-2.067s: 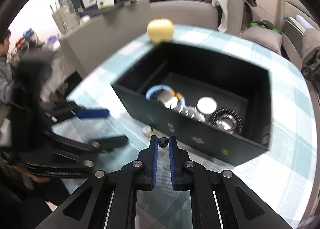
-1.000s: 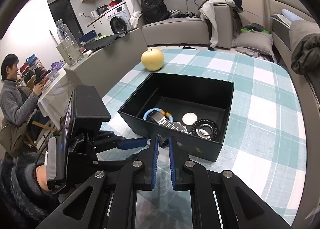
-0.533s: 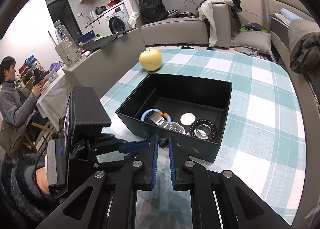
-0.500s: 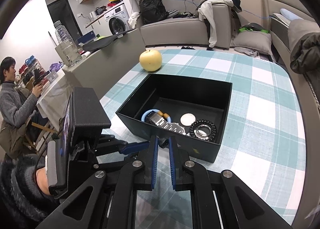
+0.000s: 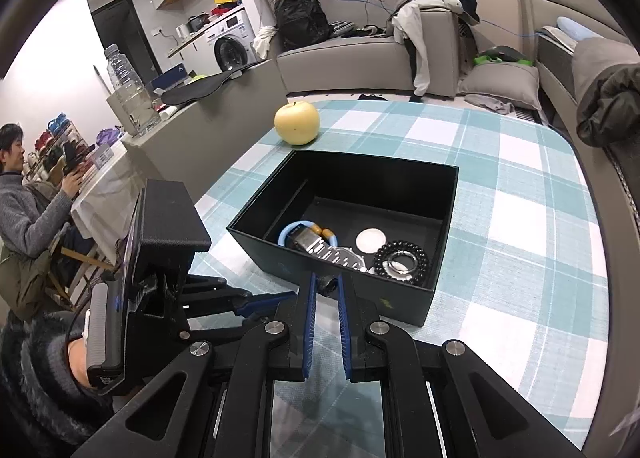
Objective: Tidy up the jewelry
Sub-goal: 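Grasp the small white earring with the left tool while the right tool holds the black stud, then lower the white earring into the box with the left tool while the right tool lowers the stud in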
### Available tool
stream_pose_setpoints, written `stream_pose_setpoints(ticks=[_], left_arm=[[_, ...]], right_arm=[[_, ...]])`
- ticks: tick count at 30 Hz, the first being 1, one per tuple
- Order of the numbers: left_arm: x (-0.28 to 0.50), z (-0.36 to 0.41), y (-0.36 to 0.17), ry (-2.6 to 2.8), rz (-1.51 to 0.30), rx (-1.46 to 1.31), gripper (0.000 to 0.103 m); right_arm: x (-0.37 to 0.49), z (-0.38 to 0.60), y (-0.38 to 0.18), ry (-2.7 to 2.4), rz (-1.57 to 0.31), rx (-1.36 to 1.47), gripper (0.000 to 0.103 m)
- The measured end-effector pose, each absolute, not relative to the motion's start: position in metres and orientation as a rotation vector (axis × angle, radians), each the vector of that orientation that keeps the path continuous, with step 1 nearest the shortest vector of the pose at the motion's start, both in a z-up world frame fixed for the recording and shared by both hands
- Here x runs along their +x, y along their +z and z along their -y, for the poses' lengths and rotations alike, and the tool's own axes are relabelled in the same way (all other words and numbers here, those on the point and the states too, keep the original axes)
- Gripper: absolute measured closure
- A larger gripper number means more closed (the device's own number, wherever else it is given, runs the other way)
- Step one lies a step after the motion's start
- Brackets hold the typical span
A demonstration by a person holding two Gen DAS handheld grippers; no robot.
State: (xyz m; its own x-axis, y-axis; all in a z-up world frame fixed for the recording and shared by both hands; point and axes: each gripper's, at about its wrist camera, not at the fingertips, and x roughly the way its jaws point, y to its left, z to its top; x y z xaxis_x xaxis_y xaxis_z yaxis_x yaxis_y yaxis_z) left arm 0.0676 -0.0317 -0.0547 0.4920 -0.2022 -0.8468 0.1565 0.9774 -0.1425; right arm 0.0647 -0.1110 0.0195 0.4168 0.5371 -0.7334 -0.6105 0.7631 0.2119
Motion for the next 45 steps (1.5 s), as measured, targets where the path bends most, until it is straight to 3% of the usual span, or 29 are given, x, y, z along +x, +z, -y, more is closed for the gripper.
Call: stream_pose_setpoints(ticks=[12, 15, 16, 17, 24, 30, 32, 33, 45], left_arm=[[0.063, 0.043, -0.055, -0.154, -1.023, 0.015, 0.091], [0.06, 0.04, -0.055, -0.149, -1.025, -0.001, 0.074], [0.059, 0.04, -0.056, -0.144, -1.024, -0.003, 0.059], [0.06, 0.039, -0.056, -0.14, -1.015, -0.009, 0.052], [0.066, 0.039, -0.058, -0.129, -0.99, -0.035, 0.052], [0.066, 0.047, -0.058, -0.092, -0.985, 0.01, 0.057], [0.066, 0.048, -0.057, -0.099, -0.975, 0.012, 0.09], [0.066, 0.047, -0.057, -0.105, -0.978, 0.013, 0.093], [0.046, 0.035, -0.03, -0.19, -0.872, -0.012, 0.095]], right_arm=[[0.064, 0.115, 0.021, 0.717, -0.878, -0.087, 0.093], [0.065, 0.117, 0.023, 0.713, -0.875, -0.08, 0.093], [0.065, 0.118, 0.023, 0.712, -0.874, -0.078, 0.093], [0.065, 0.118, 0.024, 0.712, -0.872, -0.075, 0.093], [0.065, 0.119, 0.025, 0.714, -0.87, -0.077, 0.093], [0.063, 0.121, 0.026, 0.714, -0.867, -0.075, 0.093], [0.063, 0.121, 0.026, 0.713, -0.867, -0.076, 0.093], [0.063, 0.121, 0.026, 0.712, -0.867, -0.077, 0.093], [0.063, 0.119, 0.03, 0.712, -0.851, -0.077, 0.093]])
